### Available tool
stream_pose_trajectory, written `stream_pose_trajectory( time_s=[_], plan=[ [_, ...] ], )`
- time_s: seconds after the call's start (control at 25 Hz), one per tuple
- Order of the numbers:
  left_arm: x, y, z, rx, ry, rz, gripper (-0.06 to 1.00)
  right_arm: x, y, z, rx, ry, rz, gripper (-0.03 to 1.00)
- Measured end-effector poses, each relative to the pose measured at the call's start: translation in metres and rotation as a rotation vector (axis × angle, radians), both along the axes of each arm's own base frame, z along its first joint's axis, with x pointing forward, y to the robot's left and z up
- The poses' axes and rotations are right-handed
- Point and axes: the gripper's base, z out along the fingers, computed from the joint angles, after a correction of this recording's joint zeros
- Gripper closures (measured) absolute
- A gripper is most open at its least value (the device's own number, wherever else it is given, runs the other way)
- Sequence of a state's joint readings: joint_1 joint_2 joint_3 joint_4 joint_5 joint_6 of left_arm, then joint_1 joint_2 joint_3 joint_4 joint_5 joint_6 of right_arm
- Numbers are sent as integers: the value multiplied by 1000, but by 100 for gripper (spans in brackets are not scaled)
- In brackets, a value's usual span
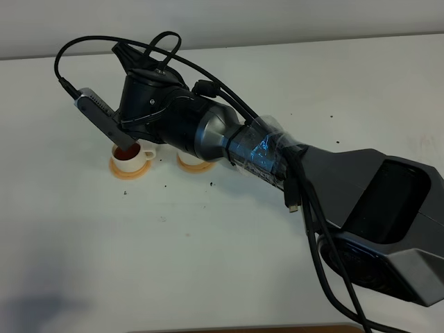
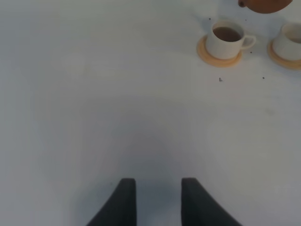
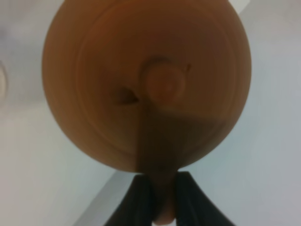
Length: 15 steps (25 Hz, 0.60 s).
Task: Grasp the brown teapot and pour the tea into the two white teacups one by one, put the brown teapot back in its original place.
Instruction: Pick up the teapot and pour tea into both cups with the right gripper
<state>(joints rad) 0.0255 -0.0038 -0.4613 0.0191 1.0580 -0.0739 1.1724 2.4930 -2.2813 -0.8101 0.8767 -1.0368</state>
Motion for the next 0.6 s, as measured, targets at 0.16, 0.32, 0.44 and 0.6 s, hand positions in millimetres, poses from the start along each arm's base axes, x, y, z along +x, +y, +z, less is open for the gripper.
stream_pose_trajectory(
  time_s=[0.16,0.32,0.44,0.6],
  plan=[
    [0,0,0,0,0,0,67,0,-1,-1,29,34,-31,83],
    [0,0,0,0,0,0,67,5,-5,-4,50,88,-77,83],
    [0,0,0,0,0,0,67,8,-8,-6,65,120,-101,83],
    [0,0,0,0,0,0,67,10,-10,-7,81,149,-131,83]
  ],
)
